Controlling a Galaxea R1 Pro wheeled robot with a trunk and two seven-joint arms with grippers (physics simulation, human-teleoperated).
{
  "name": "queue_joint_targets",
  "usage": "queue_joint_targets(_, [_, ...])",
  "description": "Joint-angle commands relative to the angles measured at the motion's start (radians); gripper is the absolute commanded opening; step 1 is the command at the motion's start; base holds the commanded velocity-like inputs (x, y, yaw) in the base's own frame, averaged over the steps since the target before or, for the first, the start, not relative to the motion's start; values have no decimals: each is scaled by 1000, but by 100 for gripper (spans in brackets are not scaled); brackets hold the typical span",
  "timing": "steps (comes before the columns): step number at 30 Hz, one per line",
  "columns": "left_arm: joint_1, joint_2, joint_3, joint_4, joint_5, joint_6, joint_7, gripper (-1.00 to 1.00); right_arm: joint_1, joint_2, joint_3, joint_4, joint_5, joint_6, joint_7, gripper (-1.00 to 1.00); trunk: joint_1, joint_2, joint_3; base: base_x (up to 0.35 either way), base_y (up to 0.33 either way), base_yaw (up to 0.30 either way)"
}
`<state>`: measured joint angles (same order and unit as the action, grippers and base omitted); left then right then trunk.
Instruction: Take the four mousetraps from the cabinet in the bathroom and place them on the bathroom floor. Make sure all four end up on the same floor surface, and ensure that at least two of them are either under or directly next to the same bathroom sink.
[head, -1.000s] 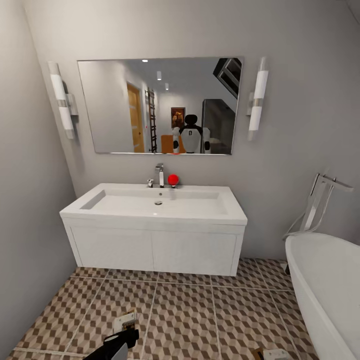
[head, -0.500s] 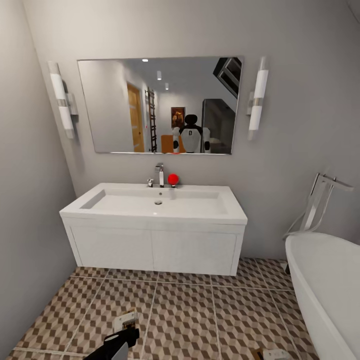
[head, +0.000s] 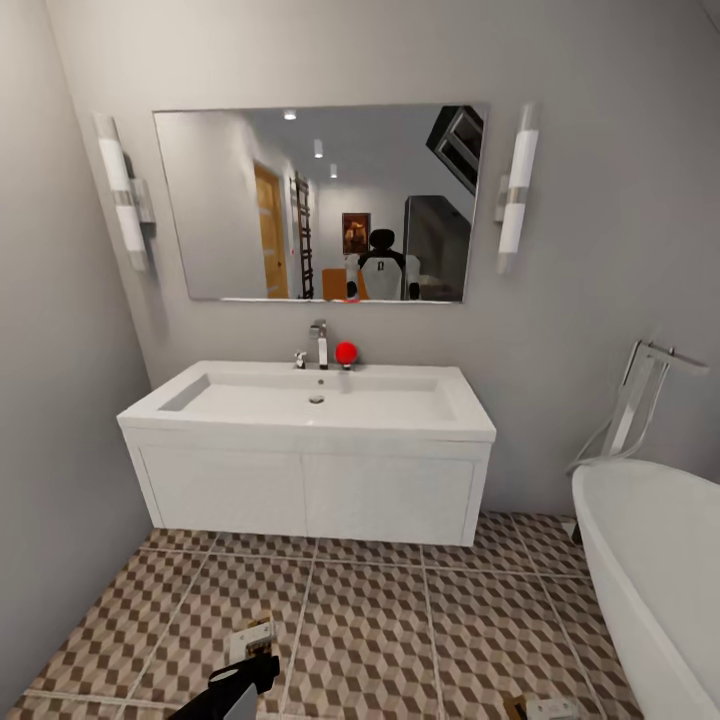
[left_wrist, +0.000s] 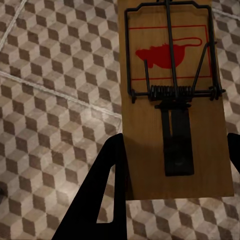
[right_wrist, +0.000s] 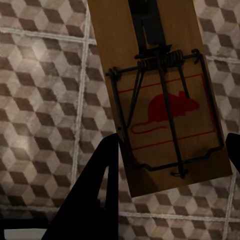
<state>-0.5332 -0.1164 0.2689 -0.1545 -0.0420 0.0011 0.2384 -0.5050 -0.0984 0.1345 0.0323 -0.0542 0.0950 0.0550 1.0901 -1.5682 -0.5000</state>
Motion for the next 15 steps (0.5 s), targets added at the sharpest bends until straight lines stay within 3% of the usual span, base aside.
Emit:
queue_joint_targets(1, [-1,0,4,0,-6,0,4,-100,-1,0,8,1,-7,0,5,-100,4,-8,-4,0,0,0])
queue_joint_targets(15, [-1,2,0,0,-10,0,5,-100,-8,0,8,1,-3,-10,10,-100,58,-106,-48,0,0,0])
